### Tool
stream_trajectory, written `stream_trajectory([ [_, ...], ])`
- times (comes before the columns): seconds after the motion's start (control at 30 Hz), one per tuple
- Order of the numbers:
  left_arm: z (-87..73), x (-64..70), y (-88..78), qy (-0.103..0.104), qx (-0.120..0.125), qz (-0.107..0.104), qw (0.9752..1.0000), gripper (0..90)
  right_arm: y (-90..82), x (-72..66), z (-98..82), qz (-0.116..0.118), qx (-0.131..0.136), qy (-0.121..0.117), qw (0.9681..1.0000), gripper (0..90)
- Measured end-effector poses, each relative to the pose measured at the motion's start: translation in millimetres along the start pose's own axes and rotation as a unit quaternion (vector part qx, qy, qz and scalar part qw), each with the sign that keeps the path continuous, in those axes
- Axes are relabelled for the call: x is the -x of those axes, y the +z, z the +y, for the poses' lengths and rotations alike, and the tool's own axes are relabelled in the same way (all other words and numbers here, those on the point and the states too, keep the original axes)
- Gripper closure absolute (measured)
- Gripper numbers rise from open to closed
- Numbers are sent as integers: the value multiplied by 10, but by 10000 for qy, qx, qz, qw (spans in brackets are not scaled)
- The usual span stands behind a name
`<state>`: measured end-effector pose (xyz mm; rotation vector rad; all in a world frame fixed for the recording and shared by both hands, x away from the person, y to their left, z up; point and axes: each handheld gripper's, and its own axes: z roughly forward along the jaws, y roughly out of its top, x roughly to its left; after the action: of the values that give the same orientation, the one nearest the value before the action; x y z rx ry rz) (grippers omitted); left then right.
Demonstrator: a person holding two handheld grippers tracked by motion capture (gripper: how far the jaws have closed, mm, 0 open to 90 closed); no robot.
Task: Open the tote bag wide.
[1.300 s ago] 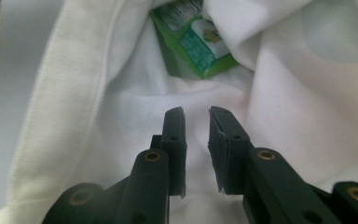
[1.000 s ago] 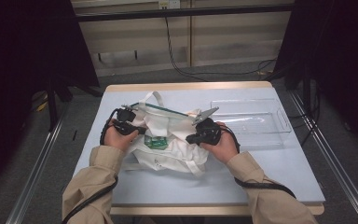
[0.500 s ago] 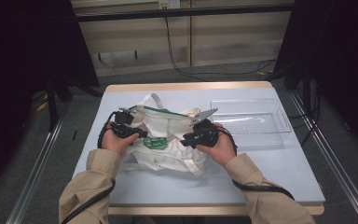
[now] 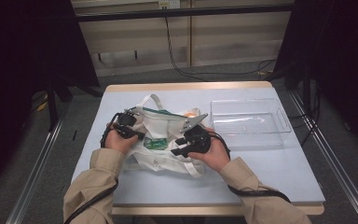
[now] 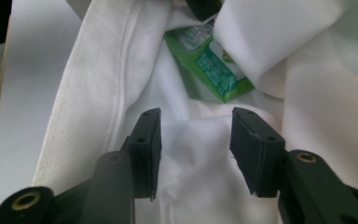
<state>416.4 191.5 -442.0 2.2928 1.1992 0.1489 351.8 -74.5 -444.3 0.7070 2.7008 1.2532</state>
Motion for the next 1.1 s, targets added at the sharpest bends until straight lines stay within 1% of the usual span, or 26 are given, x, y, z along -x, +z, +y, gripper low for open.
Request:
stream_trajectory([
  [0.03,3,-1,-6,-68,5,17,10000,900,10,-12,-3,19,-4,-5,10000,555],
  [0.07,6,-15,-27,-98,6,94,9999,900,18,-14,-11,36,-26,-76,10000,557],
  [0.1,3,-21,-39,-110,27,98,9999,900,23,-20,-23,18,-119,-130,9998,556],
  [0.13,-7,-37,-53,-89,59,121,9999,900,24,-22,-32,26,-126,-123,9998,556],
  [0.17,-14,-47,-63,-79,73,88,9999,900,17,-18,-49,8,-137,-132,9998,556],
  [0.2,-21,-46,-70,-105,112,-37,9999,900,11,-10,-59,-3,-136,-132,9998,556],
  [0.23,-26,-42,-87,-105,217,-152,9996,900,4,1,-71,-8,-111,-103,9999,552],
  [0.27,-33,-23,-103,-55,366,-304,9989,900,-4,4,-79,15,-81,-20,10000,545],
  [0.3,-33,5,-107,-51,434,-502,9978,877,-14,9,-85,-5,-49,5,10000,542],
  [0.33,-27,39,-107,44,384,-658,9971,842,-25,15,-87,-3,-47,1,10000,539],
  [0.37,-20,93,-99,120,382,-739,9965,795,-32,19,-87,-31,-44,13,10000,531],
  [0.4,-6,129,-98,301,225,-840,9958,769,-38,20,-86,-43,-48,64,10000,525],
  [0.47,19,223,-84,482,244,-949,9940,695,-38,31,-89,-51,-7,75,10000,519],
  [0.5,29,253,-76,545,172,-934,9940,660,-35,32,-91,-47,2,82,10000,514],
  [0.53,33,271,-68,539,153,-930,9941,643,-33,30,-91,-54,1,87,9999,512],
  [0.6,21,280,-54,495,195,-995,9936,603,-35,22,-92,-50,-8,110,9999,509],
  [0.67,-2,295,-54,488,274,-1002,9934,577,-39,19,-95,-70,14,108,9999,504],
  [0.7,-14,331,-55,356,421,-1019,9933,559,-45,19,-97,-95,5,128,9999,500],
  [0.73,-17,336,-73,476,391,-992,9932,555,-50,27,-103,-110,-1,116,9999,497],
  [0.77,-18,348,-83,543,405,-973,9929,539,-54,34,-106,-122,8,142,9998,496],
  [0.8,-19,364,-91,538,456,-992,9926,524,-60,48,-111,-121,31,126,9998,495],
  [0.87,-15,380,-98,612,432,-945,9927,515,-72,62,-115,-143,46,198,9997,488],
  [0.97,-19,387,-97,582,492,-945,9926,487,-88,64,-118,-158,77,231,9996,488],
  [1.0,-17,373,-110,610,493,-908,9928,484,-90,60,-120,-151,82,243,9996,488],
  [1.07,-22,375,-127,548,548,-931,9926,467,-94,63,-130,-151,80,221,9996,488],
  [1.1,-25,368,-144,609,527,-932,9924,471,-95,64,-136,-130,83,227,9996,488],
])
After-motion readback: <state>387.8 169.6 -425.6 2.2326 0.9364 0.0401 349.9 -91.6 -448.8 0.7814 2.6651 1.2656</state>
